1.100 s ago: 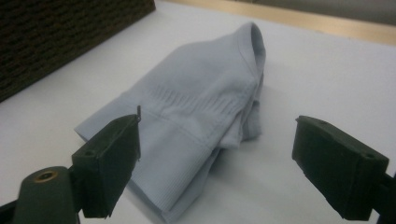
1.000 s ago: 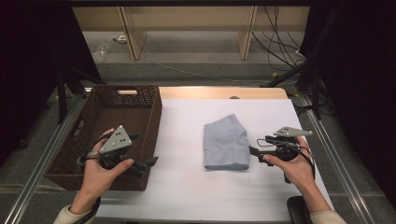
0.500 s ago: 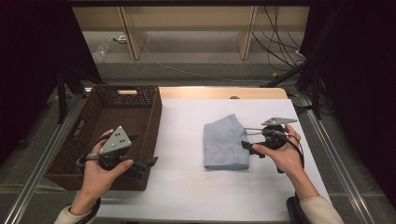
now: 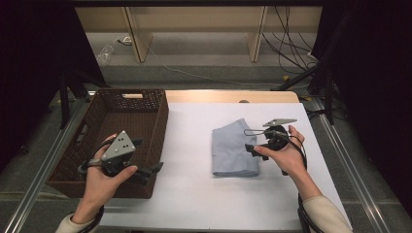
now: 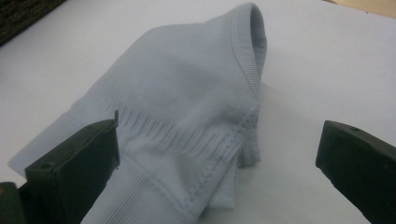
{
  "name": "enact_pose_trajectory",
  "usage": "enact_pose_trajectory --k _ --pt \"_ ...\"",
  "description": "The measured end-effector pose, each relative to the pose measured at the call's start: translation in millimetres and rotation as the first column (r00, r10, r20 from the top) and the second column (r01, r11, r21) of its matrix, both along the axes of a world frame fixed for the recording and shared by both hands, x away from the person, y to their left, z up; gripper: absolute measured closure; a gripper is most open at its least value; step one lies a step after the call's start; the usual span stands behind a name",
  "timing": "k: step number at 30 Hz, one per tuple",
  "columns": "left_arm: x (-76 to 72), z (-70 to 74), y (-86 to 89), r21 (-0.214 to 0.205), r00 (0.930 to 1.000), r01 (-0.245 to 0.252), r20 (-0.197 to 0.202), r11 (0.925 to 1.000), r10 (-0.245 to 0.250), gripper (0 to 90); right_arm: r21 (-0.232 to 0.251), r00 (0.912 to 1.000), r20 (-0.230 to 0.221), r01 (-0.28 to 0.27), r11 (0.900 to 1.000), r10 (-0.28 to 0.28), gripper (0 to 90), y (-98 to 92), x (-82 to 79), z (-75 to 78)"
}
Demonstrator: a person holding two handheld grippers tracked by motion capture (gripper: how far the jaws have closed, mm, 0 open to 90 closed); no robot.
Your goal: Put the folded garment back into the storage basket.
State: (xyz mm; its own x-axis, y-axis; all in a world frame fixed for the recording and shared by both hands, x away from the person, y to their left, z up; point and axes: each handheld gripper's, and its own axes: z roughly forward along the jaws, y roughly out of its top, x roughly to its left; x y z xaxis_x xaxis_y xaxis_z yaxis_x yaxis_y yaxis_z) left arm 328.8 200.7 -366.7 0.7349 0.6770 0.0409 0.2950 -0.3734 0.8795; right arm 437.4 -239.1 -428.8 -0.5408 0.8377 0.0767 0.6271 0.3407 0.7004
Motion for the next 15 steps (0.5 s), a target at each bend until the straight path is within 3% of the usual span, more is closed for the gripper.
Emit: enact_pose_trajectory --k 15 --pt "0.5 0.2 0.3 -0.002 1.0000 0.000 0.000 1.0000 0.000 0.0 -0.024 0.9935 -0.114 0.001 0.9997 -0.003 1.9 18.5 26.1 -24.0"
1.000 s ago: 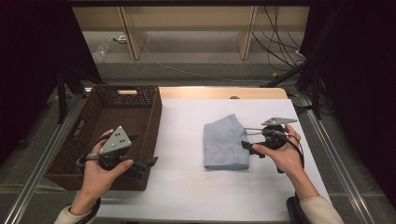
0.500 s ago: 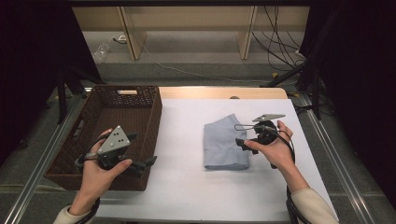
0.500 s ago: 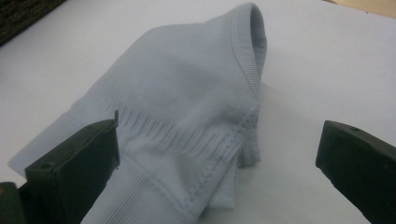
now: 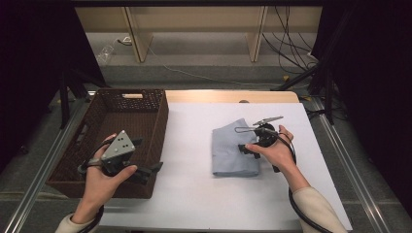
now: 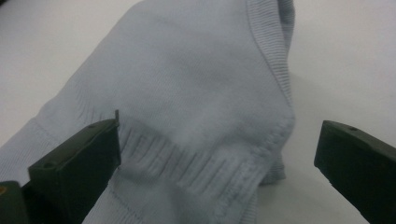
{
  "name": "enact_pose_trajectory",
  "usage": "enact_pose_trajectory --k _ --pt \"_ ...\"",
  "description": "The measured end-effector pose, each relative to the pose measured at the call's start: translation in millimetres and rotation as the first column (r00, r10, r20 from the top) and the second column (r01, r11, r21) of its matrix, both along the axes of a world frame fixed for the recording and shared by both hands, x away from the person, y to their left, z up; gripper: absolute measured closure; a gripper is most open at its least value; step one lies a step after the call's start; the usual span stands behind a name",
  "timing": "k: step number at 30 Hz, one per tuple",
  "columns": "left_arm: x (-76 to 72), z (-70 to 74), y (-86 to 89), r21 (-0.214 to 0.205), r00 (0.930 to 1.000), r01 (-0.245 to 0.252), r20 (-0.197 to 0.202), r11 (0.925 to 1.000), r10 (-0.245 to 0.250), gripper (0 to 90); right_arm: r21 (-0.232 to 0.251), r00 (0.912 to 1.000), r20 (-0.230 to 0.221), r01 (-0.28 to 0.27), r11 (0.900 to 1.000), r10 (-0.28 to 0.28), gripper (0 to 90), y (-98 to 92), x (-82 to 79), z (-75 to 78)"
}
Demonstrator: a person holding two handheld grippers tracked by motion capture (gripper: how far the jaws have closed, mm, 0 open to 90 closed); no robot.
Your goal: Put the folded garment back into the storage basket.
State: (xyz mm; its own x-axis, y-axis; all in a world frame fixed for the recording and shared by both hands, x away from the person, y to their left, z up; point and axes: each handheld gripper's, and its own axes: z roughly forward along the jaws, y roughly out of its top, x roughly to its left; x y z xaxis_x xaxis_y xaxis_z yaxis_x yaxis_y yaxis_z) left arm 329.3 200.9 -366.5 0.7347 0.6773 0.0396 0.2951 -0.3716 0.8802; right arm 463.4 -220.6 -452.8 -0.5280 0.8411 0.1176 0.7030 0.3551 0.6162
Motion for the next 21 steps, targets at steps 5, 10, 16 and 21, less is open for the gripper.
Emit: enact_pose_trajectory --k 5,10,16,21 --pt "0.0 1.6 1.6 -0.003 1.0000 -0.006 0.006 1.0000 0.006 0.0 -0.016 0.9993 -0.035 -0.011 0.9998 0.010 2.2 7.3 3.5 -7.5" --pt "0.2 1.2 2.1 -0.002 1.0000 -0.007 0.004 1.0000 0.007 0.0 -0.019 0.9985 -0.053 -0.010 0.9998 0.009 1.5 9.4 6.2 -11.6" --pt "0.2 1.5 1.9 -0.001 1.0000 -0.007 0.006 1.0000 0.007 0.0 0.012 0.9954 -0.094 0.018 0.9998 -0.017 0.9 9.5 7.5 -22.7" --pt "0.3 1.5 2.3 -0.001 1.0000 -0.007 0.006 1.0000 0.007 0.0 0.008 0.9960 -0.087 0.022 0.9997 -0.021 1.2 9.7 7.0 -24.9"
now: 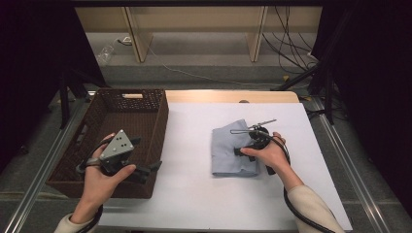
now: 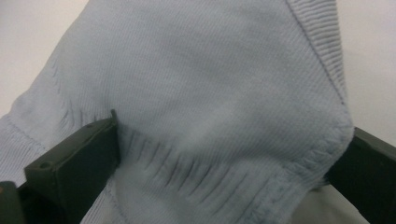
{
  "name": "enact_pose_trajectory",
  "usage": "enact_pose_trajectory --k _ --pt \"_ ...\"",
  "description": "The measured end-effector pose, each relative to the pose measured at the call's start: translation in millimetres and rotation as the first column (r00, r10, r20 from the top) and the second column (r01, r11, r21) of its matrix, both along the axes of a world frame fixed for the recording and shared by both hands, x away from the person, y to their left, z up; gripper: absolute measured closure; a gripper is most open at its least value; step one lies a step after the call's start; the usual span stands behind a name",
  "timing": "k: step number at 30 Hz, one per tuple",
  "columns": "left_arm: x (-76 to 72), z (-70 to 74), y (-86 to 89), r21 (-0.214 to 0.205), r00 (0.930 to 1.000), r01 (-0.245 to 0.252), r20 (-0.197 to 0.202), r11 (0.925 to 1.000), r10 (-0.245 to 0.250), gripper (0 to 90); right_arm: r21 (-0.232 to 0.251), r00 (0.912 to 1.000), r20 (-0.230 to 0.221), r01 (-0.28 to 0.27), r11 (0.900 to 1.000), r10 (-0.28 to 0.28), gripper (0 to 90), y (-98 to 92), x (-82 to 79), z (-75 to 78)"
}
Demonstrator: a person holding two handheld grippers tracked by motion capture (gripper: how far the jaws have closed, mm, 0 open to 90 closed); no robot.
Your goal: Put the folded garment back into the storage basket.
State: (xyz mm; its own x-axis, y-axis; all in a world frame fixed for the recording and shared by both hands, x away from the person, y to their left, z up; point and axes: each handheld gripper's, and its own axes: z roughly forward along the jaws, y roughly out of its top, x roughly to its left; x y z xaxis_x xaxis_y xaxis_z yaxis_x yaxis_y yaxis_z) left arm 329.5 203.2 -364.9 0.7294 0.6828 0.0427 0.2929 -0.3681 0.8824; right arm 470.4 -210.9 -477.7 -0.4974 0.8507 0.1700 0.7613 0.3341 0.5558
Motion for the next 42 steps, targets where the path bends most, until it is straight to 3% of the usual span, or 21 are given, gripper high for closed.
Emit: enact_pose_trajectory --k 7,12,13,16,17,18,19,24,42 --pt "0.1 0.3 0.1 0.000 1.0000 -0.001 0.002 1.0000 0.001 0.0 -0.054 0.9994 0.016 0.031 0.9981 -0.031 7.5 6.4 -3.0 -1.0" --pt "0.2 0.4 -0.9 0.000 1.0000 0.000 0.003 1.0000 0.000 0.0 -0.073 0.9995 -0.006 0.032 0.9968 -0.033 18.9 10.0 -4.0 3.8" --pt "0.3 0.2 -1.3 0.001 1.0000 0.002 0.002 1.0000 -0.002 0.0 -0.067 0.9993 -0.014 0.034 0.9972 -0.035 24.1 10.6 -4.5 5.1" --pt "0.5 -0.2 -1.5 0.003 1.0000 0.001 0.000 1.0000 -0.001 0.0 -0.061 0.9993 -0.018 0.033 0.9976 -0.034 28.7 10.9 -5.2 6.0" --pt "0.5 -0.3 -1.6 0.003 1.0000 0.002 0.000 1.0000 -0.002 0.0 -0.048 0.9991 -0.025 0.034 0.9983 -0.035 36.0 11.3 -6.1 7.0" --pt "0.4 -0.2 -1.6 0.003 1.0000 0.002 0.000 1.0000 -0.002 0.0 -0.048 0.9991 -0.025 0.034 0.9983 -0.035 36.0 11.3 -6.1 7.0" --pt "0.4 0.3 -1.4 0.001 1.0000 0.002 0.002 1.0000 -0.002 0.0 -0.023 0.9990 -0.033 0.030 0.9993 -0.031 44.8 10.7 -7.2 7.5" --pt "0.7 0.2 -1.2 -0.001 1.0000 0.002 0.001 1.0000 -0.002 0.0 0.035 0.9978 -0.058 0.035 0.9988 -0.033 57.1 8.0 -7.2 7.1" --pt "0.7 0.9 0.1 -0.002 1.0000 -0.002 0.002 1.0000 0.002 0.0 0.066 0.9964 -0.067 0.057 0.9962 -0.052 64.1 8.1 -8.8 11.6"
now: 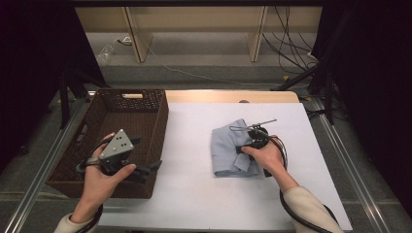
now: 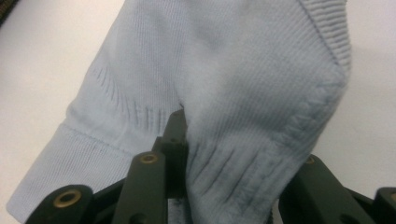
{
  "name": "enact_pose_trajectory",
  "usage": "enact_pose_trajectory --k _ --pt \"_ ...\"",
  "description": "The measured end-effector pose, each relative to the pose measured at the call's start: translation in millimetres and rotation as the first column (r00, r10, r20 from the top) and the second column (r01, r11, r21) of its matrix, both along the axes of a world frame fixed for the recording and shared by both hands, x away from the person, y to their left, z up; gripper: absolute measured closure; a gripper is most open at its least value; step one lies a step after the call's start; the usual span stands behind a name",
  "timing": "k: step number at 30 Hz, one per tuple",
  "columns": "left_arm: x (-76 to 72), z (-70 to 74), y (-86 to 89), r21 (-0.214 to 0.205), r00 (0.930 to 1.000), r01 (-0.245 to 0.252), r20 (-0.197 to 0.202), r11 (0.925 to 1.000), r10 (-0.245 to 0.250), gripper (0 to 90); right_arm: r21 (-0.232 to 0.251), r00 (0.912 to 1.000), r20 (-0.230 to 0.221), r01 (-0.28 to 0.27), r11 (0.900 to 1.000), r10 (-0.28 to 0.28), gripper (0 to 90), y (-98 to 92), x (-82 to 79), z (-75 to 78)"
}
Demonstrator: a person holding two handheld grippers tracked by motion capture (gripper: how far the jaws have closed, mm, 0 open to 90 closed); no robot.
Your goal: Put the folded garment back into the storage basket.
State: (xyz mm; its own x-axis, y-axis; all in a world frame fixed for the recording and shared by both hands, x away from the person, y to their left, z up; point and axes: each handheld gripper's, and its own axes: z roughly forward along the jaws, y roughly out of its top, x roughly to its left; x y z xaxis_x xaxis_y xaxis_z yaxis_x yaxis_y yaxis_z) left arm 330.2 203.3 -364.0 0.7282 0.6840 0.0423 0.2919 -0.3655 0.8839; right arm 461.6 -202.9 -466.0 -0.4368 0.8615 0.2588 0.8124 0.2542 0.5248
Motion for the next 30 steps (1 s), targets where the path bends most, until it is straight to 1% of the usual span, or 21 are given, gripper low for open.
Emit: enact_pose_trajectory --k 2,3,5,7,11,13,14,15,17,23,30 --pt "0.1 0.0 0.2 0.000 1.0000 0.000 0.000 1.0000 0.000 0.0 0.007 1.0000 -0.004 0.004 1.0000 -0.004 64.3 -0.4 0.1 1.4" --pt "0.2 -0.1 0.2 -0.001 1.0000 -0.001 0.000 1.0000 0.001 0.0 0.024 0.9999 -0.007 0.009 0.9997 -0.009 64.5 -1.1 0.0 3.6" --pt "0.2 -0.1 0.2 0.000 1.0000 -0.001 0.000 1.0000 0.001 0.0 0.026 1.0000 -0.006 0.007 0.9996 -0.006 64.6 -1.5 -0.1 4.5" --pt "0.3 -0.2 0.1 0.000 1.0000 -0.001 -0.001 1.0000 0.001 0.0 0.040 0.9999 -0.011 0.013 0.9991 -0.012 64.7 -1.4 -0.7 7.4" --pt "0.2 -0.1 0.1 -0.001 1.0000 -0.001 -0.001 1.0000 0.001 0.0 0.060 0.9999 -0.005 0.014 0.9981 -0.014 65.0 -1.4 -1.8 12.2" --pt "0.1 0.3 0.8 -0.003 1.0000 -0.002 0.001 1.0000 0.002 0.0 0.086 0.9997 -0.010 0.021 0.9961 -0.021 65.1 -1.2 -2.7 16.4" --pt "0.1 0.3 0.8 -0.003 1.0000 -0.002 0.001 1.0000 0.002 0.0 0.086 0.9997 -0.010 0.021 0.9961 -0.021 65.1 -1.2 -2.7 16.4" --pt "0.1 0.5 1.0 -0.004 1.0000 -0.004 0.003 1.0000 0.004 0.0 0.098 0.9997 -0.011 0.025 0.9949 -0.024 65.1 -0.6 -3.5 18.7" --pt "0.1 0.5 1.0 -0.004 1.0000 -0.004 0.002 1.0000 0.004 0.0 0.101 0.9997 -0.007 0.024 0.9946 -0.023 65.2 0.0 -3.8 19.4" --pt "0.4 0.4 1.3 -0.006 1.0000 -0.004 0.001 1.0000 0.004 0.0 0.131 0.9996 0.012 0.024 0.9911 -0.025 65.1 2.9 -5.7 27.4" --pt "0.3 0.6 1.3 -0.006 1.0000 -0.004 0.002 1.0000 0.004 0.0 0.143 0.9993 0.024 0.025 0.9894 -0.029 65.1 3.2 -6.5 31.3"
